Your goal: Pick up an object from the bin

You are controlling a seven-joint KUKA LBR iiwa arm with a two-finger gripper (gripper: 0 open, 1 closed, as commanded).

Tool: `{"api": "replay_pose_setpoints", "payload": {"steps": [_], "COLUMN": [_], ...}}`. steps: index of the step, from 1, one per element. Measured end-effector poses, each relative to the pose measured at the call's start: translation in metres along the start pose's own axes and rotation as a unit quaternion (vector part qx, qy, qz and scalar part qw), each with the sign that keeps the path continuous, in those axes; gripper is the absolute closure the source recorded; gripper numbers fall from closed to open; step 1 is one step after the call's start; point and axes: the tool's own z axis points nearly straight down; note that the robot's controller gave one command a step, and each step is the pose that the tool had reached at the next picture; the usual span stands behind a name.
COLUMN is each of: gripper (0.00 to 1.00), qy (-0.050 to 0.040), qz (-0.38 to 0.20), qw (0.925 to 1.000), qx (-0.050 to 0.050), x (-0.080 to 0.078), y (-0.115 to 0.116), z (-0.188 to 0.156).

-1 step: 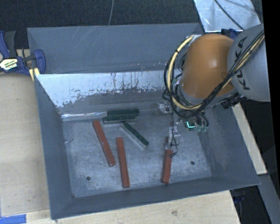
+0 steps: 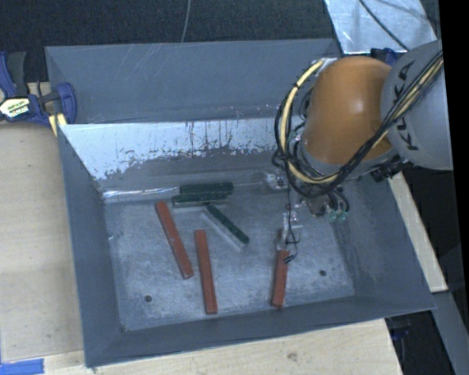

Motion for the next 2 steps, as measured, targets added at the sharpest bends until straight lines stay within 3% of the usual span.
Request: {"api": "replay_pose_setpoints", "payload": {"steps": [1,2], "gripper": [0.0,0.0], "qy": [-0.0037,-0.0002], "qz": [0.032,0.055], "qw": [0.9995,0.9985], "qx": [-0.001,0.0], "x": [0.007,0.009], "y": [-0.006,-0.005], "z": [0.023,0.079]}}
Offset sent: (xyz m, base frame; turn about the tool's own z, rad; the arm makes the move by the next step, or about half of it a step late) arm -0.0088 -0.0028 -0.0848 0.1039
